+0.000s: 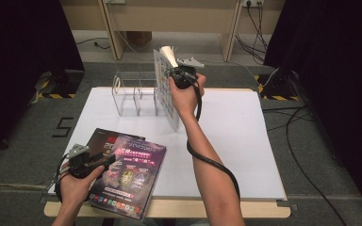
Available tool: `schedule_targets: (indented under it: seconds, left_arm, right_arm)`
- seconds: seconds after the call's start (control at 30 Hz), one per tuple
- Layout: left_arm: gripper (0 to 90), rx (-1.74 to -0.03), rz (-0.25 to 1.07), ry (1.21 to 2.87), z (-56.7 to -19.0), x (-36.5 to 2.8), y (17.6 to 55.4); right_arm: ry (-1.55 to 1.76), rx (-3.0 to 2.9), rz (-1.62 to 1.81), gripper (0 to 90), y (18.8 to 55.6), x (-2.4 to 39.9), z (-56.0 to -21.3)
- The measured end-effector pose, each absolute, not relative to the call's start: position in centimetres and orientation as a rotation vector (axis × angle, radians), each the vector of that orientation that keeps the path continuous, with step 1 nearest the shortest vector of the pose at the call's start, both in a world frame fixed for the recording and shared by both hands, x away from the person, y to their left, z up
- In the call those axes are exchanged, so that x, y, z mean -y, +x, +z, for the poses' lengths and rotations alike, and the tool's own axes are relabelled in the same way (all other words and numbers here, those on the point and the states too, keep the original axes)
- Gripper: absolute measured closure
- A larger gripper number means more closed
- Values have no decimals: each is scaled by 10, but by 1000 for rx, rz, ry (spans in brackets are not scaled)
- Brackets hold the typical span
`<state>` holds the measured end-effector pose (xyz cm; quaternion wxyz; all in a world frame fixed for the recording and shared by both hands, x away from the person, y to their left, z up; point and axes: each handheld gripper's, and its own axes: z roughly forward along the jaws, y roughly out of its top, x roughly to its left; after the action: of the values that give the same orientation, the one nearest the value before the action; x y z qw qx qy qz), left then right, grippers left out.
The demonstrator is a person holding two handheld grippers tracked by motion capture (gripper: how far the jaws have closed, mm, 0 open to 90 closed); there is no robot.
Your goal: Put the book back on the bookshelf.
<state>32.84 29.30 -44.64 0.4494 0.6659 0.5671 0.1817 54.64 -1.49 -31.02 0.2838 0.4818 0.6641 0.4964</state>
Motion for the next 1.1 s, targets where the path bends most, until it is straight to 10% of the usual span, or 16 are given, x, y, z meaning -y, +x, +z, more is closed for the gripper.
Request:
schedule_targets:
  seconds: [1.1]
  left_arm:
    - [393, -1398, 443, 1662, -449, -289, 328]
  right_arm:
    - [1266, -1834, 1292, 629, 538, 13, -319]
